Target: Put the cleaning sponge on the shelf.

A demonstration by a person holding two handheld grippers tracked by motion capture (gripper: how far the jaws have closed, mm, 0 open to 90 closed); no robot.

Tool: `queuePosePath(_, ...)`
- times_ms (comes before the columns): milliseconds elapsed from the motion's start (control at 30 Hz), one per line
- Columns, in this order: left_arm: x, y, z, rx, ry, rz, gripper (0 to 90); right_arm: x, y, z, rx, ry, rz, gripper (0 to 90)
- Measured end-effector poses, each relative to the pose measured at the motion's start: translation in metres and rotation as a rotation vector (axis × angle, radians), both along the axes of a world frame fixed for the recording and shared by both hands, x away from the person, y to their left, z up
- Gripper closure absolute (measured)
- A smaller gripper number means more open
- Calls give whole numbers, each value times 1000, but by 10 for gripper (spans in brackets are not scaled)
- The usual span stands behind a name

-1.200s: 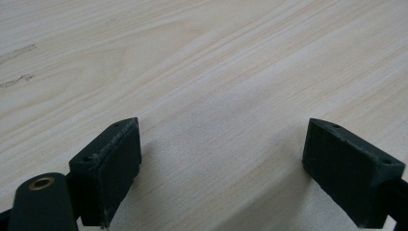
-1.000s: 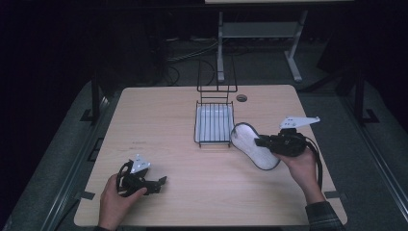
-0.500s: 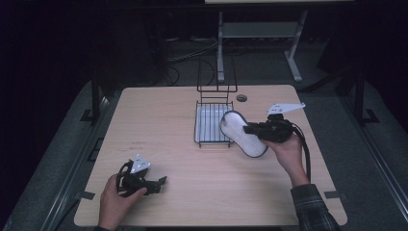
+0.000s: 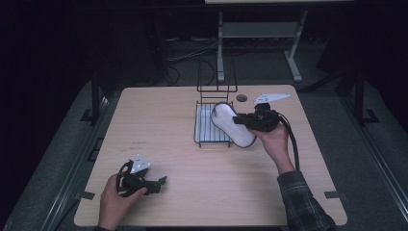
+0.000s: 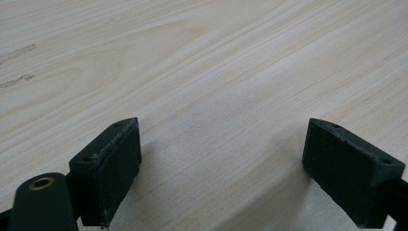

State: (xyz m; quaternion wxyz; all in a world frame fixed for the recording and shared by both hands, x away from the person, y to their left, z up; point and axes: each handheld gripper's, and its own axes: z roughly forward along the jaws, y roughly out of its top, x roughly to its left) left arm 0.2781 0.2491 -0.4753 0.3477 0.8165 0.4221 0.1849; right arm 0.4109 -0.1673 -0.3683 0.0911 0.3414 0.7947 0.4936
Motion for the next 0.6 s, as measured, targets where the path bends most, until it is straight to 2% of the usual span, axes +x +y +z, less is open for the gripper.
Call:
queuePosePath(267, 0, 0, 0, 0, 0, 0, 127, 20, 12, -3, 14, 4, -21, 784)
queuePosePath(333, 0, 0, 0, 0, 0, 0, 127, 25, 16, -4, 10, 24, -18, 782)
queuePosePath(500, 0, 0, 0, 0, 0, -1, 127, 35, 28, -7, 12, 16, -19, 782)
queuePosePath(600, 0, 0, 0, 0, 0, -1, 127, 41, 33, -10, 6, 34, -12, 782)
